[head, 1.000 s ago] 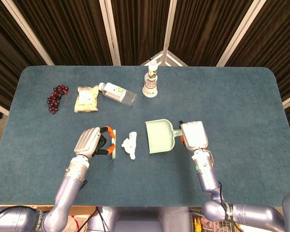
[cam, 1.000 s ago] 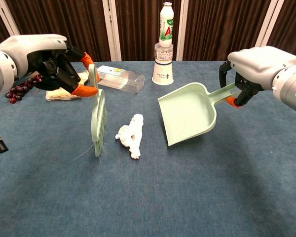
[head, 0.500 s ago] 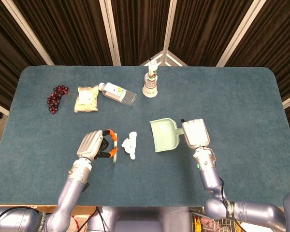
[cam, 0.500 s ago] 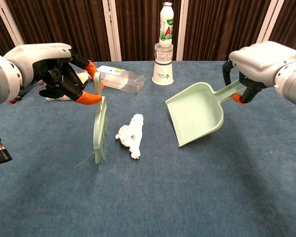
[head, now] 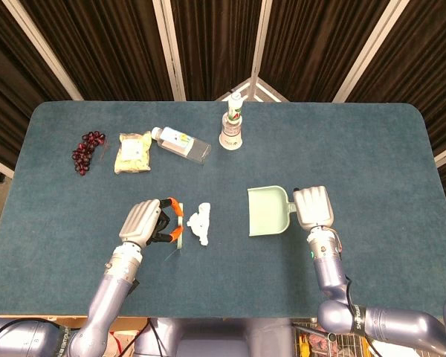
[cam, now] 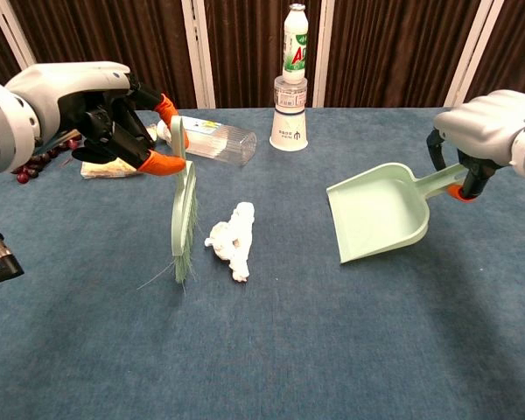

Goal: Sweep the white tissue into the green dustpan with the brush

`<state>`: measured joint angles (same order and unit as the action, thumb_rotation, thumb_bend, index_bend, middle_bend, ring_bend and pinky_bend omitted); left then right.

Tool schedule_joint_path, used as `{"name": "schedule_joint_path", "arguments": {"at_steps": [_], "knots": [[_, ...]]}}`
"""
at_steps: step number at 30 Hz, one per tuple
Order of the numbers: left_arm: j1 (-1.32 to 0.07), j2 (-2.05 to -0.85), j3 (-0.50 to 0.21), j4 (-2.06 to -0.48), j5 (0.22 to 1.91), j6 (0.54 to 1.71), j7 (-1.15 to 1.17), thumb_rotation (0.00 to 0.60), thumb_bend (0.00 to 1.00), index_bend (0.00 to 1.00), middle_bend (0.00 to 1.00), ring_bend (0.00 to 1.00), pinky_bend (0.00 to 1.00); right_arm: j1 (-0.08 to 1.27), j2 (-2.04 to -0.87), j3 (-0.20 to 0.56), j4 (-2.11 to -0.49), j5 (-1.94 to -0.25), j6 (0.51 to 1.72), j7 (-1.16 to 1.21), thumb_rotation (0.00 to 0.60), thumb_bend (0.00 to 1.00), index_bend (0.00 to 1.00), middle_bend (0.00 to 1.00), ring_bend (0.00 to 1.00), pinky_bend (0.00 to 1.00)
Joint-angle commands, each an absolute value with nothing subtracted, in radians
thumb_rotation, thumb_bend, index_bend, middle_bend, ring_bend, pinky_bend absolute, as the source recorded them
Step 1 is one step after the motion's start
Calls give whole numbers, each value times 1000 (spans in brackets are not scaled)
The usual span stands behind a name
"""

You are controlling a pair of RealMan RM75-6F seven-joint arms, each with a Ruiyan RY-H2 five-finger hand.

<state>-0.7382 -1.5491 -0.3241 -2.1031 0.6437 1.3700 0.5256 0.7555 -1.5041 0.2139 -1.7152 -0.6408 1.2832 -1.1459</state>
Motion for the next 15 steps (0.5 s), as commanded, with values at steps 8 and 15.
{"name": "schedule_joint_path", "arguments": {"at_steps": [8,15], "knots": [[-745,-1553,-321,-2096,647,1372,528,600,648,774,1000,980,965,781,-1451,201,-1793,-571,1291,-1190,600,384,630,943,915,871],[-760,-1608,-302,-2051,625,1364,535,600,647,774,1000,980,965,797,-1433,187,-1808,-551,1289,-1195,600,384,630,942,916,871]]}}
